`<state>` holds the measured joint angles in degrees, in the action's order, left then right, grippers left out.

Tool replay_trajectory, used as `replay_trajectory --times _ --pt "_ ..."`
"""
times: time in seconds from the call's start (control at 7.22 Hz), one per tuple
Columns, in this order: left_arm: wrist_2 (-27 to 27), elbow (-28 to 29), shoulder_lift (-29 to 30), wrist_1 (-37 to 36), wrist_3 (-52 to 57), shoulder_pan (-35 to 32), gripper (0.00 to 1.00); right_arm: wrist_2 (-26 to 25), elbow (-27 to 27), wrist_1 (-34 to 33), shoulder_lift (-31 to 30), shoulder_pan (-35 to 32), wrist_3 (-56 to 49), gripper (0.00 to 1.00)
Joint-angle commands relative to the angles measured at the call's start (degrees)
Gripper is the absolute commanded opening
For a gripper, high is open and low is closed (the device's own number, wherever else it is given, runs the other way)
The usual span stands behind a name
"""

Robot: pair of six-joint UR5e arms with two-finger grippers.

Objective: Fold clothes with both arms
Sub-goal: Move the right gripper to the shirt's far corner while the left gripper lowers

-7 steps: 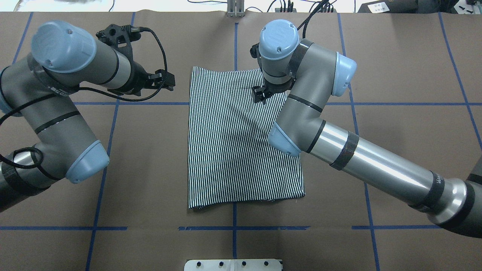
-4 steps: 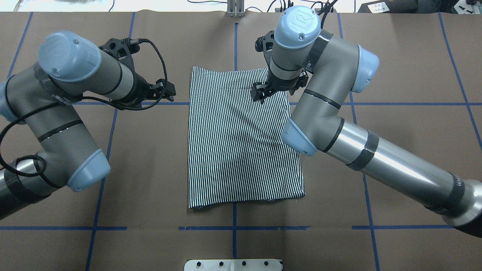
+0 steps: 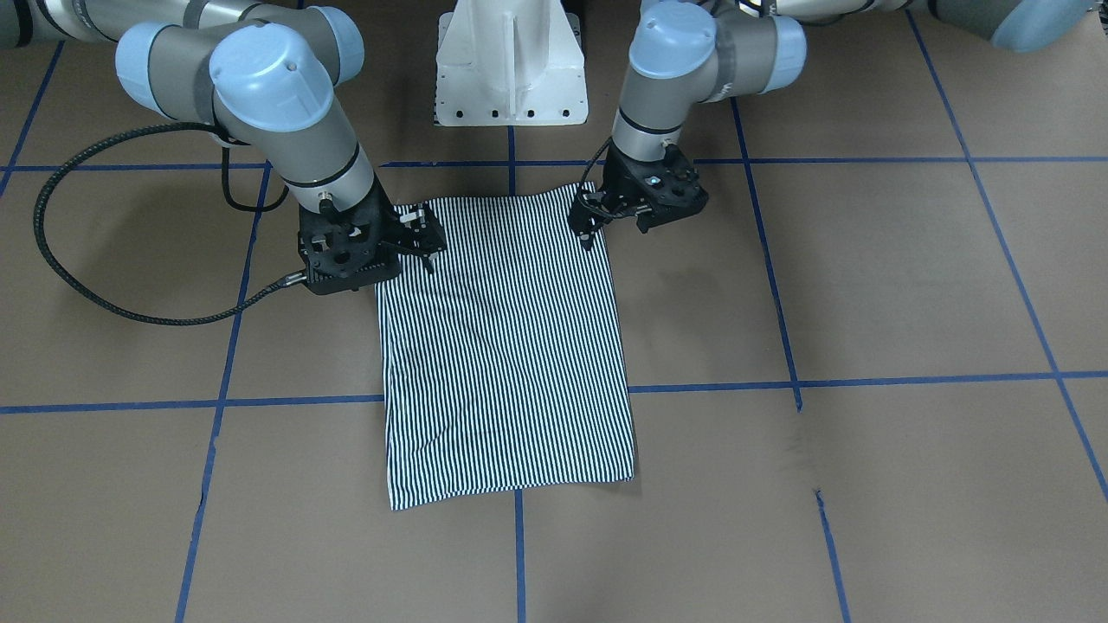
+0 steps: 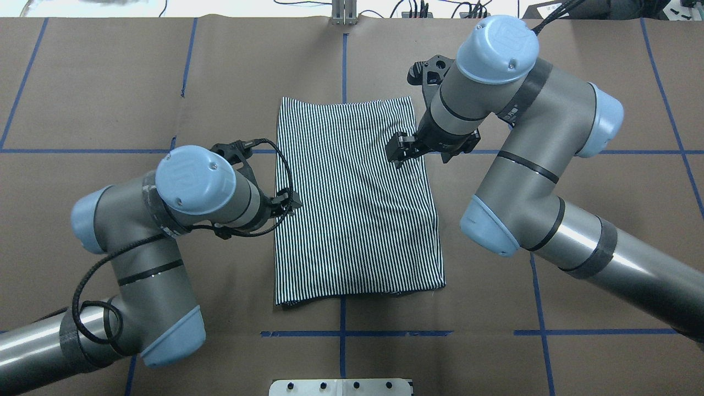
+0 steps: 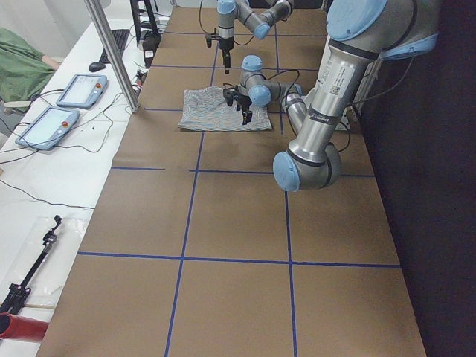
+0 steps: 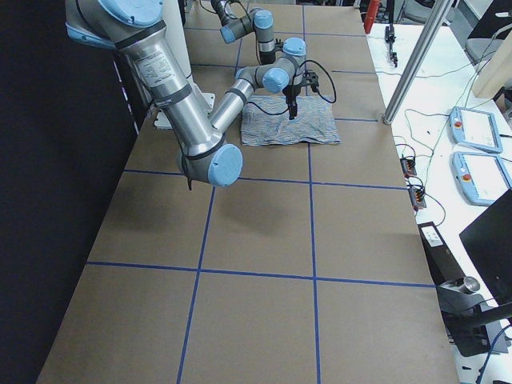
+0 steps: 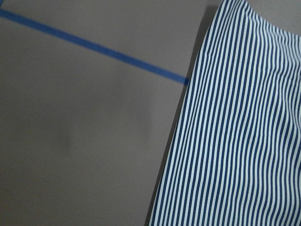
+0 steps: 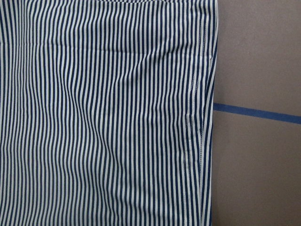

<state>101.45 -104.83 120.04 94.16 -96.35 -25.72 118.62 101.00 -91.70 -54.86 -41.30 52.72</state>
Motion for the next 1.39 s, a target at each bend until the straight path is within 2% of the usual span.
replay_trajectory --times 0.0,0.28,0.69,0.97,1.11,1.25 --pt "-1.69 -0.02 0.20 -3.88 -5.15 5.05 1.00 0.30 1.04 0.03 -0.95 0.00 0.72 1.00" --pt "-3.71 1.11 -0.07 -3.89 -6.74 8.91 1.00 0.30 1.39 0.03 -1.04 0.00 1.25 1.00" --pt "-3.80 1.39 0.37 -3.89 -8.06 10.25 1.00 0.30 2.36 -0.06 -1.39 -0.18 1.25 1.00" --pt "-4.67 1.65 0.46 -3.89 -7.97 9.99 0.80 0.38 3.06 -0.14 -2.18 -0.27 1.25 1.00" --pt "-4.94 1.56 0.46 -3.89 -7.97 9.72 0.60 0.38 3.15 -0.14 -2.27 -0.27 1.25 1.00" --pt "-4.94 1.56 0.63 -3.89 -7.97 9.63 0.32 0.38 3.15 -0.14 -2.19 -0.27 1.25 1.00"
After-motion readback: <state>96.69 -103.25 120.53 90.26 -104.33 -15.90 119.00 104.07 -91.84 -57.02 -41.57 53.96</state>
